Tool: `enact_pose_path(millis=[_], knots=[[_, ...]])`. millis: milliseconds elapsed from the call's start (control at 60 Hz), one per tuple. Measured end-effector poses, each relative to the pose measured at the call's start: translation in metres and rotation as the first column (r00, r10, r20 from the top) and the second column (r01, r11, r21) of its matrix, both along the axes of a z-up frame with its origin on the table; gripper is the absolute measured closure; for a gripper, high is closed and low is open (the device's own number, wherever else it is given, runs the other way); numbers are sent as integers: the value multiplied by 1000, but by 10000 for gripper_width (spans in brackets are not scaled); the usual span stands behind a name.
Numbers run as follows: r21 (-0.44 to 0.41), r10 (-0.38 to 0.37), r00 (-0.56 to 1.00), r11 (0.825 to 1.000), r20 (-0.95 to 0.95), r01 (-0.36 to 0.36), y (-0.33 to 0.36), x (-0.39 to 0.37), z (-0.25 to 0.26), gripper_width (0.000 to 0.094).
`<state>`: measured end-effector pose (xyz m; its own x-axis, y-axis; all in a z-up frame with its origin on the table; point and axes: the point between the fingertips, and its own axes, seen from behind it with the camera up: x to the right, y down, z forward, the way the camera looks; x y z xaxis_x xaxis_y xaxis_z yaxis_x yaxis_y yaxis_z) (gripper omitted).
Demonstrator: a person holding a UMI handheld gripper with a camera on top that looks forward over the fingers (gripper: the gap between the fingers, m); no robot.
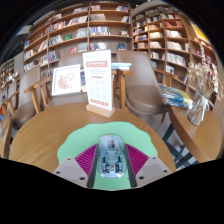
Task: Arrange mouse
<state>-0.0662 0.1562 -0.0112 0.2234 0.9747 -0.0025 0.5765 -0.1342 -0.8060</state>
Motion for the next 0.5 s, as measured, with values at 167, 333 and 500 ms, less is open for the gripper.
enact_pose_path(millis=[167,333,500], knots=[[30,-5,1000,1000,2,5,-3,5,6,145],[66,4,998,998,-60,0,-24,54,79,83],[92,13,995,996,-100,-4,-59,150,140,80]])
